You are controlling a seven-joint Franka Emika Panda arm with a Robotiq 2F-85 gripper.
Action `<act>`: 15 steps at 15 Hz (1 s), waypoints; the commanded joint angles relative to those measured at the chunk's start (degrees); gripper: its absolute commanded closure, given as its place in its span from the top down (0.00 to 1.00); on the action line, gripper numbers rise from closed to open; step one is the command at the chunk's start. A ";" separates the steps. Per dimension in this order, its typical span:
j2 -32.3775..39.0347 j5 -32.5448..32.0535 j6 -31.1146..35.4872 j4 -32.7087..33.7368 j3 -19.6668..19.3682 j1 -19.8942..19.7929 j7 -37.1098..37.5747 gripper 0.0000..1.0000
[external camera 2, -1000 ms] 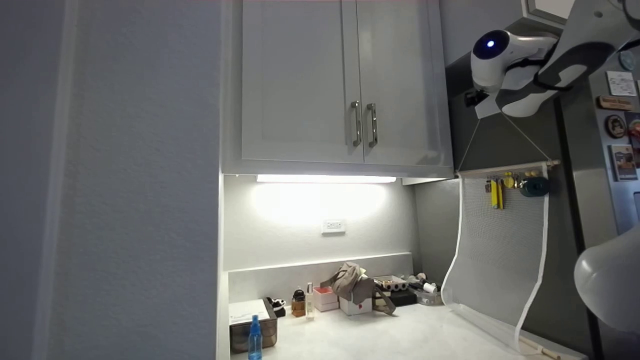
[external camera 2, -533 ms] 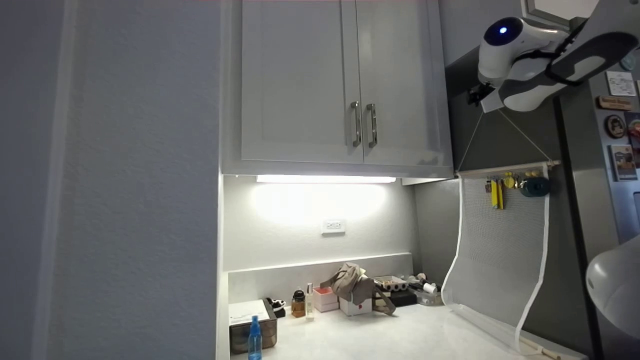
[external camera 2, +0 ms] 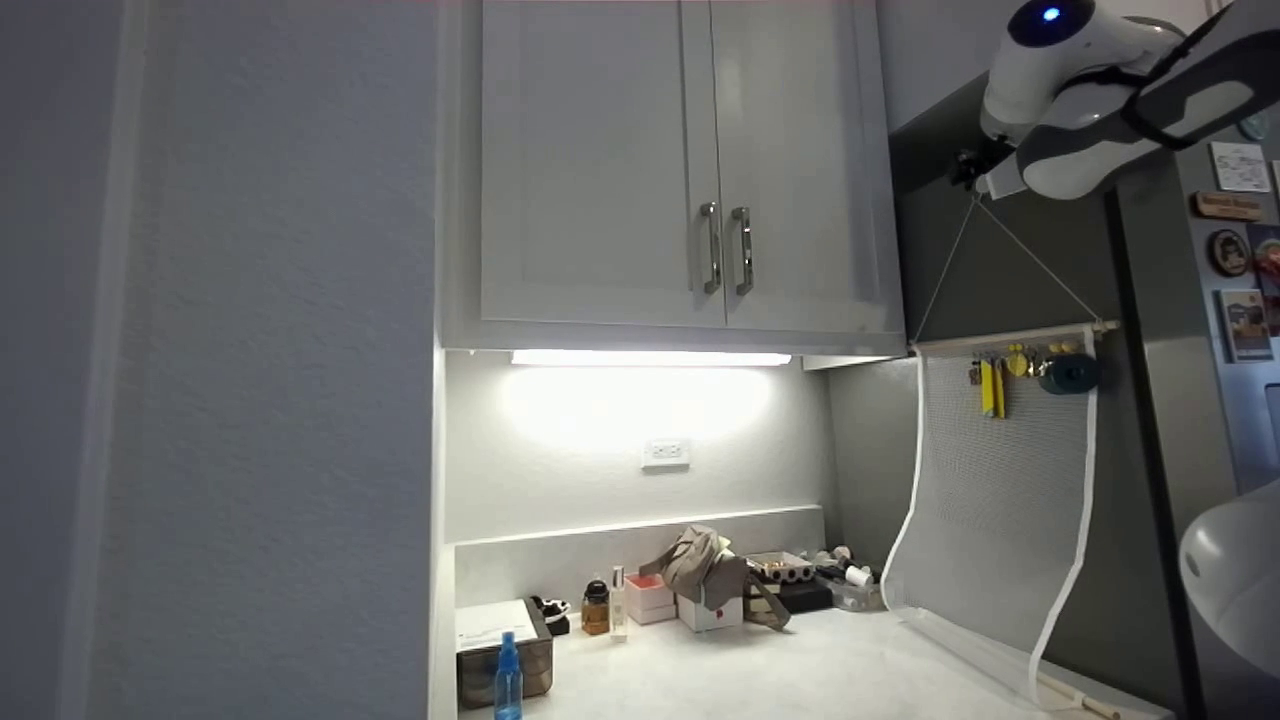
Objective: Place the blue bottle upright on the bottom right corner of the counter, hang the white object on the side of the fridge
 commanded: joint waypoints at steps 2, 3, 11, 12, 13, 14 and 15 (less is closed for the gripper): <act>-1.60 0.46 0.44 0.25 -1.10 -1.35 -4.34 1.00; -1.30 0.46 1.24 0.50 -1.31 -0.80 -5.50 1.00; -1.65 16.19 5.22 0.84 -5.51 8.41 -29.24 1.00; -1.91 19.45 4.61 0.91 -5.80 9.74 -32.88 1.00; -2.13 22.41 4.14 0.90 -5.99 10.71 -36.31 1.00; -2.19 25.00 4.31 0.93 -5.88 11.05 -39.07 1.00; -2.31 27.41 4.13 0.89 -5.71 11.43 -41.77 1.00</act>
